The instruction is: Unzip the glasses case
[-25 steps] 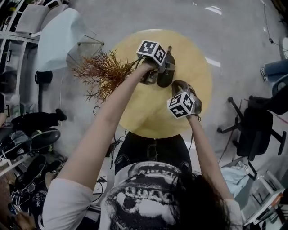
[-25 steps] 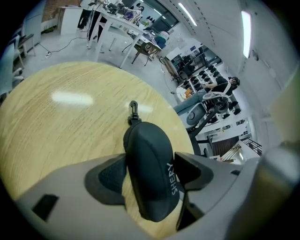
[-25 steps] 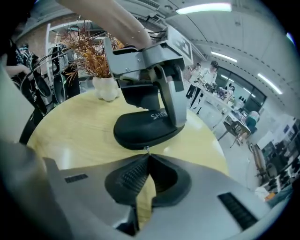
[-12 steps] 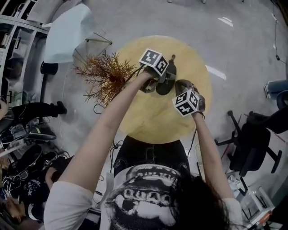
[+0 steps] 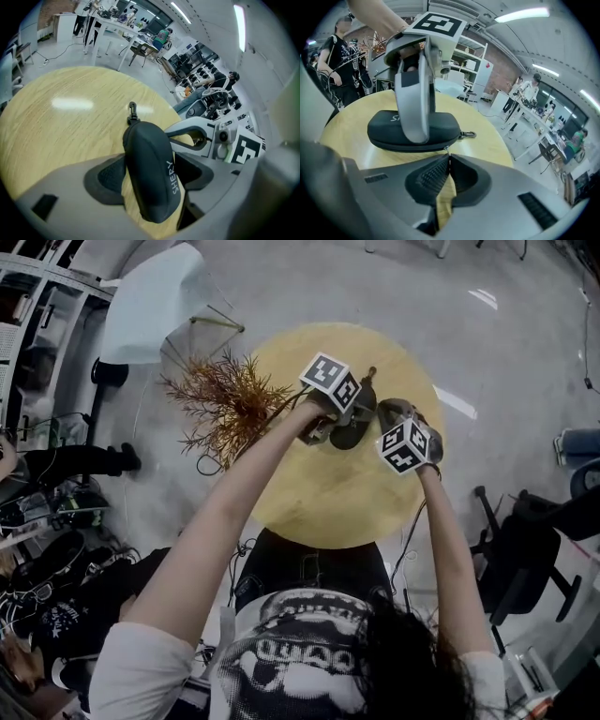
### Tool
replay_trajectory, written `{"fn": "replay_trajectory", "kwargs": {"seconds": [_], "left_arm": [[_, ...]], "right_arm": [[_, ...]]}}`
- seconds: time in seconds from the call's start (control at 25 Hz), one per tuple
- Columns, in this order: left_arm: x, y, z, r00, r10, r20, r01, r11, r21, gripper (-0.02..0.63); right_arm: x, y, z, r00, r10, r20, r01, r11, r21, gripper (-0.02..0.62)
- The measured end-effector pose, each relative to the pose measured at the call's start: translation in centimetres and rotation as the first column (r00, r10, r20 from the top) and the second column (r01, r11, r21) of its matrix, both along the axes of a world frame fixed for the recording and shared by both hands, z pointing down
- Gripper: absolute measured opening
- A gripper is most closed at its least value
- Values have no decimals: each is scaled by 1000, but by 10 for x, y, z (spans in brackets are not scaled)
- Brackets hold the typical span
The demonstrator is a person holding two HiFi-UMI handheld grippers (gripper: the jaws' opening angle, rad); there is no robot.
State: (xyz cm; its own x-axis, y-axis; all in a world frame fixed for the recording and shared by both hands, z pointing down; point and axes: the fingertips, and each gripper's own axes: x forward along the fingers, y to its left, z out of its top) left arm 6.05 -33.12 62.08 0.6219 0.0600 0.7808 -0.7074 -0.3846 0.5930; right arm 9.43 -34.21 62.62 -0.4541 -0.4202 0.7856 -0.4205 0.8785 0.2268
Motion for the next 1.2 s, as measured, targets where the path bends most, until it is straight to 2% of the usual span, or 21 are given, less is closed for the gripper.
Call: {"fn": "replay_trajectory", "kwargs": {"seconds": [0.2, 0.36, 0.56, 0.76, 0.88, 1.0, 1.12, 1.2], "left_arm": [[1, 0, -1, 1000, 12, -8, -12, 1000, 2, 333], [2, 2, -2, 999, 31, -7, -31, 999, 13, 334], [8, 4, -4, 996, 84, -11, -84, 996, 36, 337], [19, 12, -1, 975, 223, 19, -224, 972, 69, 339], [20, 13, 1, 960, 280, 31, -281, 958, 54, 341], [21, 14, 1, 955, 295, 32, -296, 954, 47, 342], [21, 13, 1, 956, 290, 34, -291, 955, 51, 342], [20, 13, 0, 958, 285, 39, -287, 957, 51, 343]], "right_arm": [[-4, -20, 0, 994, -108, -25, 109, 994, 20, 5], [-10, -30, 0, 970, -237, -61, 240, 969, 54, 5], [-12, -36, -3, 897, -419, -142, 432, 899, 77, 6], [-10, -37, -1, 811, -547, -210, 567, 822, 51, 8], [-11, -36, 0, 774, -591, -228, 614, 788, 41, 8], [-15, -39, 1, 752, -612, -244, 639, 768, 45, 9], [-16, -39, 1, 751, -614, -244, 641, 766, 47, 11], [-16, -39, -1, 763, -603, -235, 628, 776, 48, 11]]}}
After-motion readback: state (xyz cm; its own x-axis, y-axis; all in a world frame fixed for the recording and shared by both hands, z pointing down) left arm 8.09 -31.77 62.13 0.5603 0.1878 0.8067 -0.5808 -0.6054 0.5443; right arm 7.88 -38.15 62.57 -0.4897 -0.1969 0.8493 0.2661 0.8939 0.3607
